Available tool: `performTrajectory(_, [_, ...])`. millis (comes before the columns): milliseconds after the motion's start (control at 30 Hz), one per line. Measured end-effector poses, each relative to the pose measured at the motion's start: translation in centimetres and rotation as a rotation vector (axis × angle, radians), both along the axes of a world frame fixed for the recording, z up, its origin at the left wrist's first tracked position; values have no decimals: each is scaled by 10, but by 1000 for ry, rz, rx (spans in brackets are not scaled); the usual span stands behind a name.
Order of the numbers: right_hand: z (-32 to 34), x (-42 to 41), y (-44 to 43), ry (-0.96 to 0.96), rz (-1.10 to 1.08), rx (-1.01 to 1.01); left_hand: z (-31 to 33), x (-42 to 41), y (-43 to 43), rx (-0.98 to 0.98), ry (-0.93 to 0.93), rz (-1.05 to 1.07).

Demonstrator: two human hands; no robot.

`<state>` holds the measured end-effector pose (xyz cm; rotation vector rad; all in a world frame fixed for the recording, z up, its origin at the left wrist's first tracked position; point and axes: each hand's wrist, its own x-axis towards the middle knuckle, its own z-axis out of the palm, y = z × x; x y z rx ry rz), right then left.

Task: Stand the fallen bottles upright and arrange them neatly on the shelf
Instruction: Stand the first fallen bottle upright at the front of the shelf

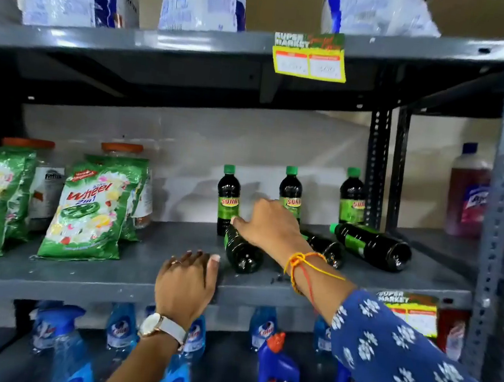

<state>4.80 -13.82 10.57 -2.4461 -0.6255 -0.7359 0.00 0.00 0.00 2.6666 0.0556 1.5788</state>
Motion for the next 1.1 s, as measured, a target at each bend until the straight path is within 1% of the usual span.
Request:
performTrajectory(133, [-5, 10, 45, 114, -176, -313, -17, -1, 1, -39, -36, 34])
performTrajectory(200, [-11, 20, 70, 193, -266, -424, -18, 4, 5, -7, -65, 54])
performTrajectory(300, [-22, 35, 91, 208, -424, -535, -18, 6, 8, -16, -93, 51])
performTrajectory(367, [-28, 39, 89, 157, -426, -537, -19, 5, 8, -26, -103, 44])
performTrajectory(433, [-32, 41, 75, 76, -340, -465, -18, 5, 7, -38, -106, 40])
performTrajectory(467, [-32, 41, 65, 54, -281, -382, -18, 4, 6, -45, -102, 41])
performTrajectory(500, [-32, 42, 55, 46, -224, -266, -17, 4, 6, -52, -97, 44])
performTrajectory(567, [-38, 43, 41, 61, -89, 31, -17, 4, 6, -64, -84, 41])
performTrajectory(633, [-47, 44, 35, 101, 124, 331, -17, 3, 5, -68, -71, 36])
performTrajectory(667, [-53, 46, 34, 137, 223, 450, -17, 3, 5, -75, -62, 30])
performTrajectory(700, [-58, 48, 34, 173, 295, 529, -18, 3, 5, -74, -66, 27])
performTrajectory(767, [-67, 54, 35, 222, 369, 593, -19, 5, 5, -74, -64, 29])
performTrajectory(833, [-74, 62, 36, 262, 420, 610, -19, 5, 6, -80, -52, 37])
performTrajectory(967, [-76, 69, 38, 366, 458, 665, -20, 6, 5, -102, -4, 37])
performTrajectory(1033, [-76, 67, 40, 368, 430, 615, -20, 5, 5, -107, 15, 47])
performTrajectory(1100, [-77, 66, 41, 329, 339, 508, -20, 5, 5, -111, 27, 56])
